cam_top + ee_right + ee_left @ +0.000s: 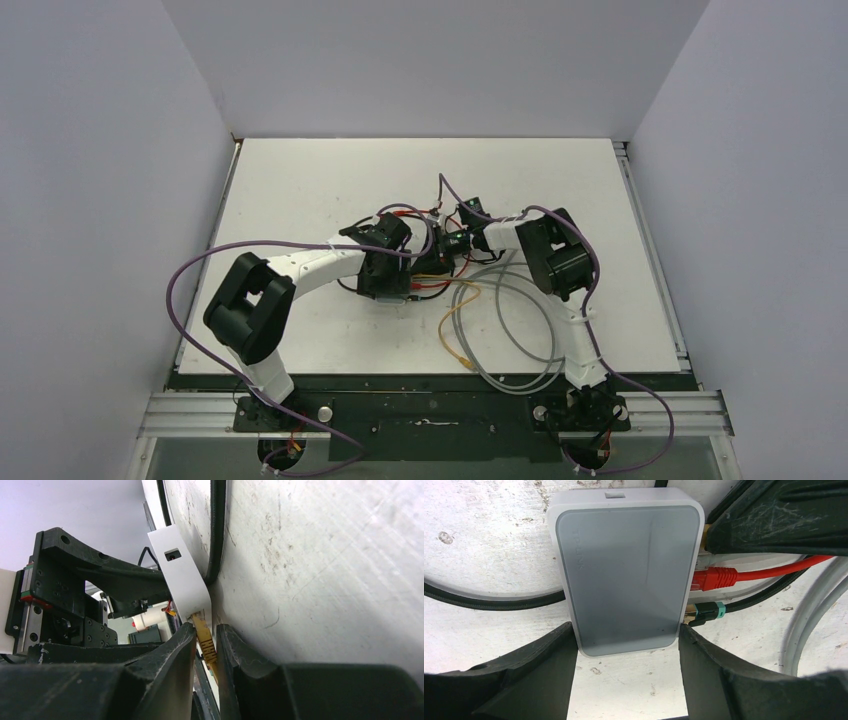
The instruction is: Pull the plug from the switch port
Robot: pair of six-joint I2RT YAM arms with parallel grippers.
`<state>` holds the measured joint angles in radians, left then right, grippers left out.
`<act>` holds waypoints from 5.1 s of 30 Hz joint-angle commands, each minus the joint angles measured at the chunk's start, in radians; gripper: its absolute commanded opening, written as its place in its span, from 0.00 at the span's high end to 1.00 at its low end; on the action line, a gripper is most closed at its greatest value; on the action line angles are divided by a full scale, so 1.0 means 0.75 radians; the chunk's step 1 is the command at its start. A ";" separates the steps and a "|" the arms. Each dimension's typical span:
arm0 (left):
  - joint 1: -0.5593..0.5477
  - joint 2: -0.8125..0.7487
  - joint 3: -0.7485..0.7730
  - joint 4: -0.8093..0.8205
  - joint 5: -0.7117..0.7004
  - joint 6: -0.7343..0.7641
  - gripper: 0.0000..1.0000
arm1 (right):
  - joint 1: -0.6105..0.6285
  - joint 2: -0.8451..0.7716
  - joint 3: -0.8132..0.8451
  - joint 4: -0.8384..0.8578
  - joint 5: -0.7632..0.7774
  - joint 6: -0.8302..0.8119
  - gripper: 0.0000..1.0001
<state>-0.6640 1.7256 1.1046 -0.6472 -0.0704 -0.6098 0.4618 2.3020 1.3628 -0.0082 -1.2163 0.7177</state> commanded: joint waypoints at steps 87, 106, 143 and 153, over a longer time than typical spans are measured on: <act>0.063 -0.213 -0.119 -0.059 -0.086 0.043 1.00 | -0.319 -0.873 0.520 -0.272 0.682 -0.272 0.95; 0.063 -0.229 -0.114 -0.068 -0.088 0.072 1.00 | -0.367 -0.954 0.713 -0.103 0.740 -0.129 0.95; 0.061 -0.257 -0.173 -0.077 -0.129 0.054 1.00 | -0.528 -0.606 0.837 -0.292 0.827 -0.211 0.95; 0.061 -0.248 -0.155 -0.093 -0.150 0.052 1.00 | -0.524 -0.371 0.932 -0.235 0.717 -0.173 0.95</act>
<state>-0.6140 1.5635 0.9710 -0.6933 -0.1478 -0.5808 0.0624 1.9945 2.0274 -0.2348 -0.6346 0.5816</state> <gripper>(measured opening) 0.642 0.148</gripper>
